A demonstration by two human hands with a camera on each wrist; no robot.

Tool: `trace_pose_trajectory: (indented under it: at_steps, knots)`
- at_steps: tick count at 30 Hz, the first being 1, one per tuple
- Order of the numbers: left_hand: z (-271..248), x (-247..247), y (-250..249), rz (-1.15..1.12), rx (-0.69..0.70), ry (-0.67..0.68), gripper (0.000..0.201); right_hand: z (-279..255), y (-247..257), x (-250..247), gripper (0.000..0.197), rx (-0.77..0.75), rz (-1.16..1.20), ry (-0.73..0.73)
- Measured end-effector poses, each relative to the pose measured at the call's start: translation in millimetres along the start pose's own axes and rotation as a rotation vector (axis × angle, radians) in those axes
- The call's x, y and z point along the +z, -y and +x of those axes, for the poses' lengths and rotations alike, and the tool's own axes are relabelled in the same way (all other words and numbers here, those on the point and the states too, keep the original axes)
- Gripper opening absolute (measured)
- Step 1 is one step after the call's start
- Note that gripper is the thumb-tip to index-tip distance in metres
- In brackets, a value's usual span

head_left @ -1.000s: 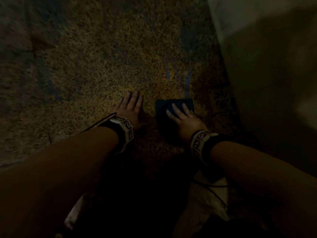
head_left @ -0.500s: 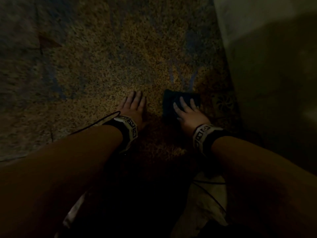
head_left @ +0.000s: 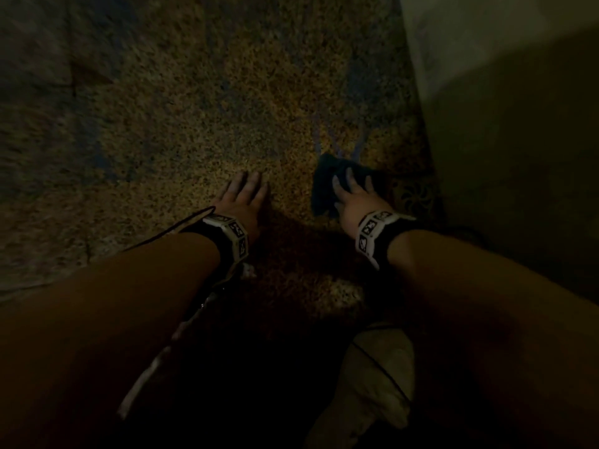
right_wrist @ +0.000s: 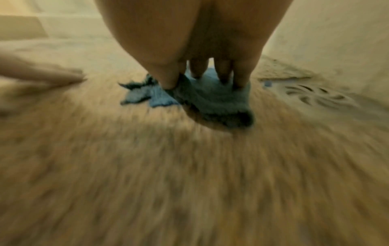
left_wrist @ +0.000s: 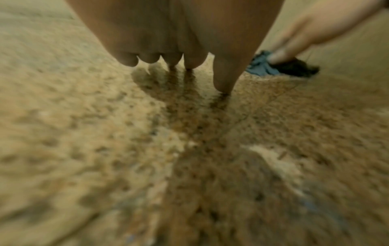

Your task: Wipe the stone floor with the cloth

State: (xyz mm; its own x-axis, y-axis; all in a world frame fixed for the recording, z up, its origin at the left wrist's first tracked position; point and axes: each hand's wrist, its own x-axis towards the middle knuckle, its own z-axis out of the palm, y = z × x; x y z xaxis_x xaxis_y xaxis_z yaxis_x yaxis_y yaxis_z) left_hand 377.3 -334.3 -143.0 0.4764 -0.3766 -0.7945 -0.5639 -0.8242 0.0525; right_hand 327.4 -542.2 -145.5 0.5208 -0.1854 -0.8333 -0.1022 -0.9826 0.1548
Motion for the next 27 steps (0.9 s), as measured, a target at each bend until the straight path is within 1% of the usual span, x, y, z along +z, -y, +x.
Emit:
trace_pose_trajectory:
  at_steps: [3,5,7,10,13,16,19,22,24,27]
  knots:
    - [-8,-10,-4,-0.02,-0.053,0.026,0.079,1,-5,-9,0.058,-0.039,-0.086,0.077]
    - [-11,-22,-7,-0.039,-0.1,0.039,0.077,-1,-11,-16,0.063,-0.024,-0.052,0.131]
    - [-16,-34,-11,-0.077,-0.144,0.041,0.073,-5,-13,-23,0.063,-0.024,-0.018,0.153]
    - [-20,-45,-16,-0.122,-0.227,0.03,0.073,-15,-13,-20,0.062,-0.085,-0.083,0.087]
    - [-24,-50,-20,-0.117,-0.294,0.035,0.074,-16,-17,-10,0.065,-0.143,-0.02,0.009]
    - [-19,-58,-29,-0.091,-0.264,0.004,0.072,-13,-21,1,0.064,-0.173,0.016,-0.04]
    - [-7,-61,-49,-0.114,-0.205,0.02,0.07,-10,-24,10,0.067,-0.215,0.024,-0.101]
    - [5,-57,-66,-0.128,-0.151,0.039,0.069,-9,-39,10,0.068,-0.268,0.109,-0.082]
    - [9,-52,-70,-0.118,-0.126,0.059,0.069,-12,-50,10,0.067,-0.301,0.121,-0.084]
    - [7,-52,-71,-0.117,-0.099,0.099,0.071,-13,-57,14,0.065,-0.303,0.136,-0.103]
